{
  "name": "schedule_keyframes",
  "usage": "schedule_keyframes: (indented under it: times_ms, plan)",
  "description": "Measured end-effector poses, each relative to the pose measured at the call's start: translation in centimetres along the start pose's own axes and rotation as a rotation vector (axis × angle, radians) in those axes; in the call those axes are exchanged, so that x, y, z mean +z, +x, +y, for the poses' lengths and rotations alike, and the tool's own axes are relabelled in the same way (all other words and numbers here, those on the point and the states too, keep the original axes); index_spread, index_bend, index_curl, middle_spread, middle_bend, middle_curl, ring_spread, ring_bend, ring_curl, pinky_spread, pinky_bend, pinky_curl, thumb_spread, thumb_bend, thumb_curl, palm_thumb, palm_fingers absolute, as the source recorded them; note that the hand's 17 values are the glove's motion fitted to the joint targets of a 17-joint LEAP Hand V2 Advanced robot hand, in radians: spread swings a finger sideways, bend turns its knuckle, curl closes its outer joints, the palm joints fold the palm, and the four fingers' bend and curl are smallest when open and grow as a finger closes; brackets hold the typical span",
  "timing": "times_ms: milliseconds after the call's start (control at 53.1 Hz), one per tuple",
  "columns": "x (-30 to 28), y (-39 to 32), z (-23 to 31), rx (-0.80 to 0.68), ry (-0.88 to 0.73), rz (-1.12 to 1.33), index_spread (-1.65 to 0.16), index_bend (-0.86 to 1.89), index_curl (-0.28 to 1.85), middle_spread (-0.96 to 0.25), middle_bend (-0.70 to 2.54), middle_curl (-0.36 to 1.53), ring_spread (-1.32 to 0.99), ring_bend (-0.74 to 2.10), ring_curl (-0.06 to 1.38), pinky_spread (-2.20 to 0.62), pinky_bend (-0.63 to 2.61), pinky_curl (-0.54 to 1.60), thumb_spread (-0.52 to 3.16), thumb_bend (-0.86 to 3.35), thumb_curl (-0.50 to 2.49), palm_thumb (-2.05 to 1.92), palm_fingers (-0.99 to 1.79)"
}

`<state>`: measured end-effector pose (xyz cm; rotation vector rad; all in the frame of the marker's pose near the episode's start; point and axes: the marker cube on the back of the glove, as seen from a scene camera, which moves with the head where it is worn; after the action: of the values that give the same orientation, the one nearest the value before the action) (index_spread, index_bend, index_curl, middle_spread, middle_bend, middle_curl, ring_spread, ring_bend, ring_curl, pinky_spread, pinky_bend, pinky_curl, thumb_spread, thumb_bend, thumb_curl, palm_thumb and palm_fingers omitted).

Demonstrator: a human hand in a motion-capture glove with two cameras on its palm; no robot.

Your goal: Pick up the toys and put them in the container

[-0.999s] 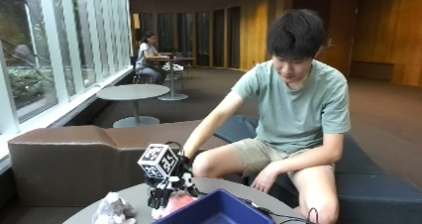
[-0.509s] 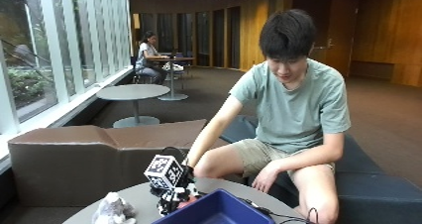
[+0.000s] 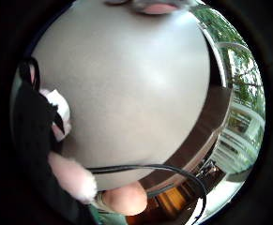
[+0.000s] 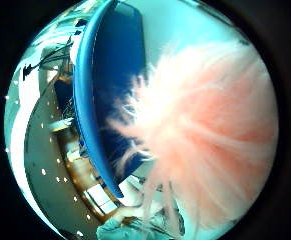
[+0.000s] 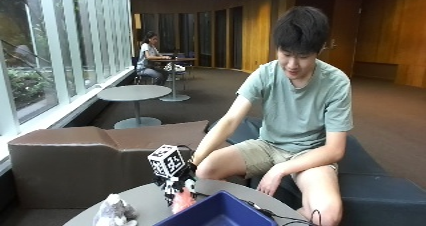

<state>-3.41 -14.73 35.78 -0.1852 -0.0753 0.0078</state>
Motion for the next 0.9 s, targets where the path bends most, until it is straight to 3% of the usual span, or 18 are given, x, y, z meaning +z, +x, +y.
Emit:
schedule_keyframes:
  times_ms: [19, 38, 57, 207, 509, 905]
  plan:
    - [-0.3, 0.6, 0.2, -0.024, 0.004, 0.032, -0.28, 0.36, 0.37, -0.43, 0.5, 0.5, -0.4, 1.14, 0.58, -0.39, 1.24, 0.45, 1.04, 0.04, 0.6, 0.56, 1.17]
    - [-0.7, 1.1, 0.4, -0.031, 0.007, 0.044, -0.28, 0.35, 0.36, -0.45, 0.19, 0.39, -0.41, 1.2, 0.6, -0.39, 1.34, 0.48, 1.1, 0.07, 0.6, 0.6, 0.92]
    - [-1.2, 1.5, 0.7, -0.029, 0.01, 0.044, -0.28, 0.39, 0.39, -0.44, 0.54, 0.53, -0.4, 1.15, 0.59, -0.39, 1.23, 0.45, 1.0, 0.03, 0.61, 0.56, 1.17]
    - [-7.2, 2.3, 2.4, -0.024, 0.081, 0.058, -0.29, 0.47, 0.47, -0.42, 0.79, 0.67, -0.41, 1.14, 0.63, -0.39, 1.21, 0.47, 0.85, 0.0, 0.68, 0.58, 1.13]
    - [-20.9, -2.6, 6.3, -0.086, 0.258, 0.128, -0.31, 0.52, 0.61, -0.36, 0.91, 0.81, -0.41, 1.19, 0.68, -0.39, 1.26, 0.51, 0.7, -0.02, 0.77, 0.57, 1.04]
    - [-28.2, -17.1, 8.5, -0.246, 0.367, 0.207, -0.32, 0.5, 0.79, -0.31, 0.93, 0.92, -0.4, 1.22, 0.72, -0.39, 1.31, 0.54, 0.65, -0.02, 0.84, 0.56, 0.98]
